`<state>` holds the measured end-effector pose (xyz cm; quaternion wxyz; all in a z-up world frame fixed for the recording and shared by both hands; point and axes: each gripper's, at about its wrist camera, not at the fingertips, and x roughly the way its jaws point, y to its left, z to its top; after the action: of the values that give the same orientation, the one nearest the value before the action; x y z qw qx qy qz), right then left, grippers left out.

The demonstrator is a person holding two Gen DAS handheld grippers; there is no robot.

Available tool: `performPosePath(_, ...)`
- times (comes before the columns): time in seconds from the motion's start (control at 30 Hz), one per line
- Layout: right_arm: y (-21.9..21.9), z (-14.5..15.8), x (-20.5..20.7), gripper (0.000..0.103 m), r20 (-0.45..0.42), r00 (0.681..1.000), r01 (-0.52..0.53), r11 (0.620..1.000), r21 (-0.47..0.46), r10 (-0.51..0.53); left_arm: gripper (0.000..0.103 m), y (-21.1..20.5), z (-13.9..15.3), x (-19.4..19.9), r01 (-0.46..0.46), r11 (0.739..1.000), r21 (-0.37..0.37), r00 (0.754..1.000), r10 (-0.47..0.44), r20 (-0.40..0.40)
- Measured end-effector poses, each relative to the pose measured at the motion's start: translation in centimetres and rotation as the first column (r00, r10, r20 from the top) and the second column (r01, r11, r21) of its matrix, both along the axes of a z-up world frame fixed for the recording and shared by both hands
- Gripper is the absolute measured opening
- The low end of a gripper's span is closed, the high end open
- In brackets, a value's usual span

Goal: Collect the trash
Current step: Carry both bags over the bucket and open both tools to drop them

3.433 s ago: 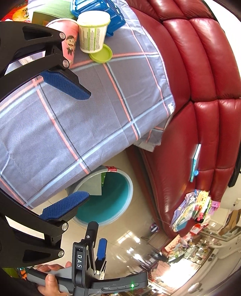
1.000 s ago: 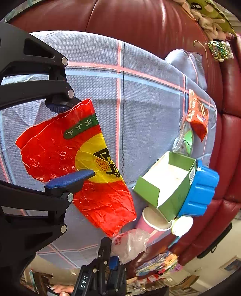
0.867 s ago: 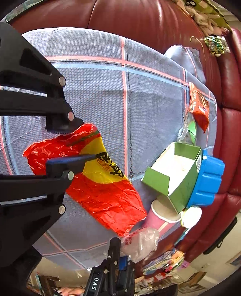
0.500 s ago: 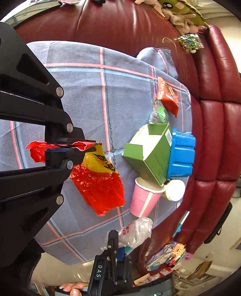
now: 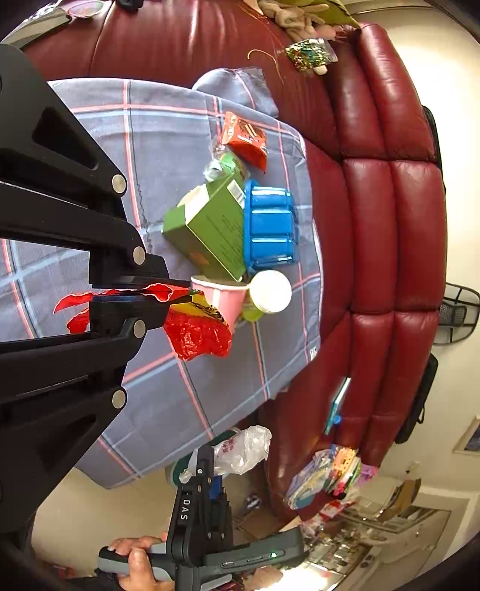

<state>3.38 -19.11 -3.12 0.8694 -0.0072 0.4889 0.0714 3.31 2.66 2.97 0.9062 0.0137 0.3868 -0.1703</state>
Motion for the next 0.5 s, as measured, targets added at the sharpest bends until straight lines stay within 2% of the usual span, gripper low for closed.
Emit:
performPosePath(0.3,-9.1,2.0,-1.6,0.024,0.060,0.983,0.173,0.983,0.053,-0.176,0.002,-8.4,2.6,1.5,0.145,0.989,-0.002,0.988,-0.145,0.056)
performPosePath(0.5,-16.8,3.1,-3.3,0.024,0.090,0.943,0.314,0.946,0.079,-0.321,0.002,-17.3,3.4,3.8,0.291,0.957,-0.005,0.955,-0.290,0.067)
